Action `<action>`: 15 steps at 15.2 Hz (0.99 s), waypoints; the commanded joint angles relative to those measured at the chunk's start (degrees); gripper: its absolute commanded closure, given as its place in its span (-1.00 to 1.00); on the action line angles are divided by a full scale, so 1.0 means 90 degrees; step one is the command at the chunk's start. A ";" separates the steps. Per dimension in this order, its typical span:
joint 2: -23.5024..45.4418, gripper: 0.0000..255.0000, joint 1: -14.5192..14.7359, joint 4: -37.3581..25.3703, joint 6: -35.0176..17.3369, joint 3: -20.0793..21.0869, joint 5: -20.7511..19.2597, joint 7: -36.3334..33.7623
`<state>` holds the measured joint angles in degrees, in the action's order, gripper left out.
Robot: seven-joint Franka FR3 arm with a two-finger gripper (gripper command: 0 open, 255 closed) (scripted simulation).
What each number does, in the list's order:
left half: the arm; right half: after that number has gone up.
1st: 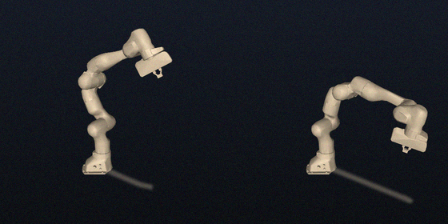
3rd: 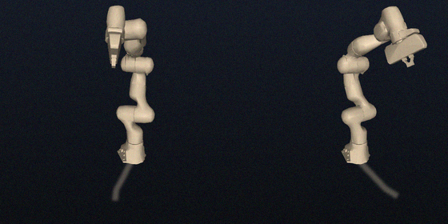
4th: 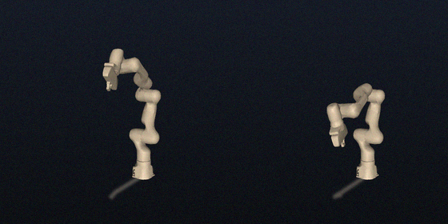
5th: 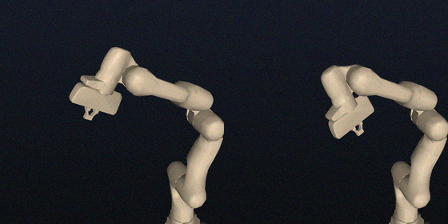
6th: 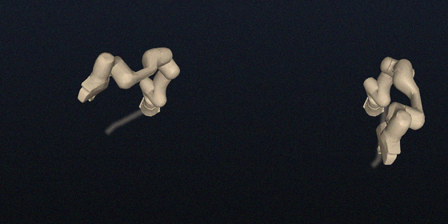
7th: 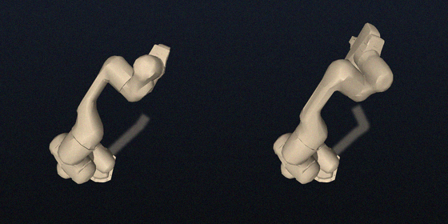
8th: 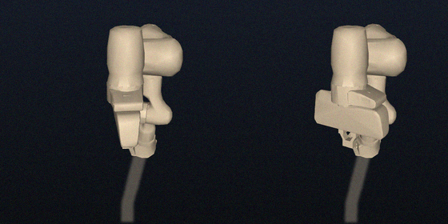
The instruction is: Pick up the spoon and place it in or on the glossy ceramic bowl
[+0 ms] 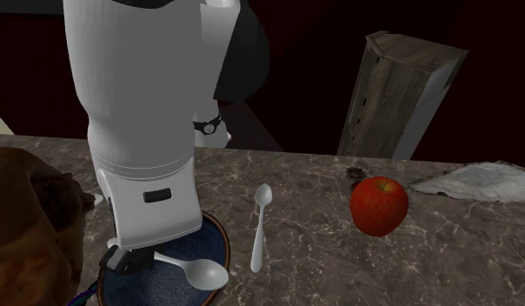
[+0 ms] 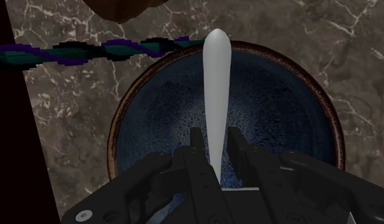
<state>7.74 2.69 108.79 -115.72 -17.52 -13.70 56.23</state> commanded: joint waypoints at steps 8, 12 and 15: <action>0.0000 -1.00 0.0000 0.0003 -0.0004 0.0000 0.0000 0.0000; -0.0156 -1.00 0.0084 -0.0435 0.0604 0.0055 0.0005 0.0001; -0.0185 -1.00 0.0104 -0.0565 0.0765 0.0070 0.0009 0.0003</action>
<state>5.97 3.61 104.07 -109.18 -16.91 -13.67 56.21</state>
